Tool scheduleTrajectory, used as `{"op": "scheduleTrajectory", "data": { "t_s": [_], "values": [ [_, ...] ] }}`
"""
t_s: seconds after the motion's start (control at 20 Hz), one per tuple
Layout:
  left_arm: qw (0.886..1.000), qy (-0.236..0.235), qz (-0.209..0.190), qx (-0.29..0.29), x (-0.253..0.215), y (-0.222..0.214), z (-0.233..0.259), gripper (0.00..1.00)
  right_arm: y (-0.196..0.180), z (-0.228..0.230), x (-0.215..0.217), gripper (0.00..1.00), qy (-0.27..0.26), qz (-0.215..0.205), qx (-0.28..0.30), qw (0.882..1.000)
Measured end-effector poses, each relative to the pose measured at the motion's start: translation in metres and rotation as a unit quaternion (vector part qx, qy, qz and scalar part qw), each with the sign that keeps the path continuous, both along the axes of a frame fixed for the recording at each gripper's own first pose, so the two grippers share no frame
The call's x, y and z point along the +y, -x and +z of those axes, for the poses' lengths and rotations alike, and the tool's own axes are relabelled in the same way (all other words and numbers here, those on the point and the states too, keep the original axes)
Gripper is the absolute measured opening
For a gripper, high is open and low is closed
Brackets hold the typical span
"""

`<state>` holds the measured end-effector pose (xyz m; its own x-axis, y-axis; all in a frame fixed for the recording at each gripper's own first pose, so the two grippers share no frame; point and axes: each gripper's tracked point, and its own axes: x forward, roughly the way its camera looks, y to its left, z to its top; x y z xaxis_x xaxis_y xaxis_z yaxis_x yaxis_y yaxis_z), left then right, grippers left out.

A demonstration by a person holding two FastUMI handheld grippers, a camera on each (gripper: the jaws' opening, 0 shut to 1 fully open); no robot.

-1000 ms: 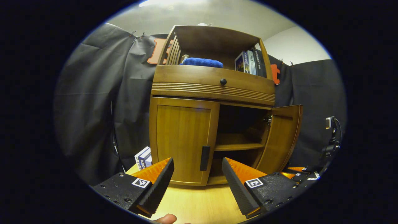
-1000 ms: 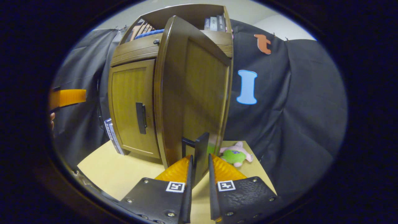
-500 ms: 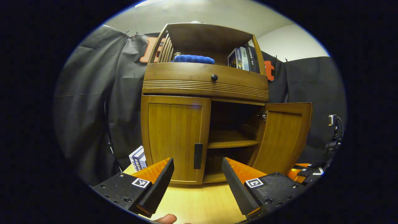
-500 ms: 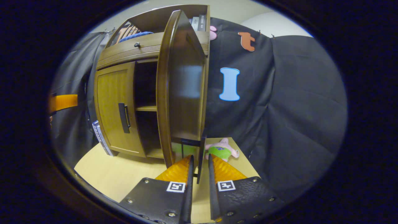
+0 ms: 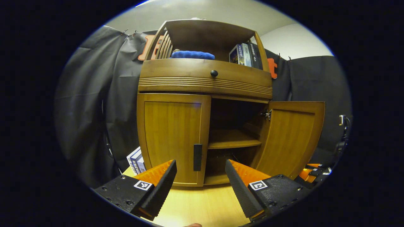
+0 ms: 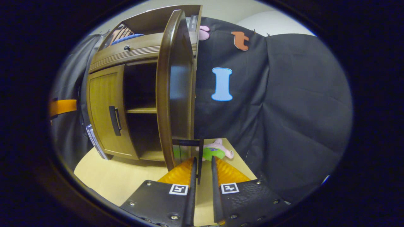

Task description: Open the right door of the double-door shoe cabinet with the right hand, and open the left door with the left hand.

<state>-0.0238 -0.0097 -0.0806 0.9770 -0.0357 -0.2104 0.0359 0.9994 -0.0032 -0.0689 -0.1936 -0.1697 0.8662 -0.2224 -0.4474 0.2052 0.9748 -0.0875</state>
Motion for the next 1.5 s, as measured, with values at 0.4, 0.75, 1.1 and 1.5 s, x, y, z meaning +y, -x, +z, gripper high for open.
{"op": "scheduleTrajectory", "data": {
  "t_s": [0.4, 0.75, 1.1, 1.5],
  "values": [
    [1.0, -0.011, 0.0, 0.003, 0.004, -0.028, -0.011, 0.96, 0.004, 0.001, -0.025, 0.24, 0.005, -0.034, 0.0, 0.999],
    [1.0, -0.015, -0.005, 0.012, 0.01, -0.076, -0.029, 0.96, 0.017, 0.007, -0.047, 0.24, 0.003, -0.084, -0.01, 0.996],
    [0.999, -0.026, -0.005, 0.039, 0.016, -0.129, -0.064, 0.96, 0.042, 0.022, -0.046, 0.24, 0.014, -0.125, -0.016, 0.992],
    [0.996, -0.034, -0.001, 0.081, 0.029, -0.168, -0.108, 0.81, 0.089, 0.031, -0.058, 0.24, 0.027, -0.187, -0.018, 0.982]
  ]
}}
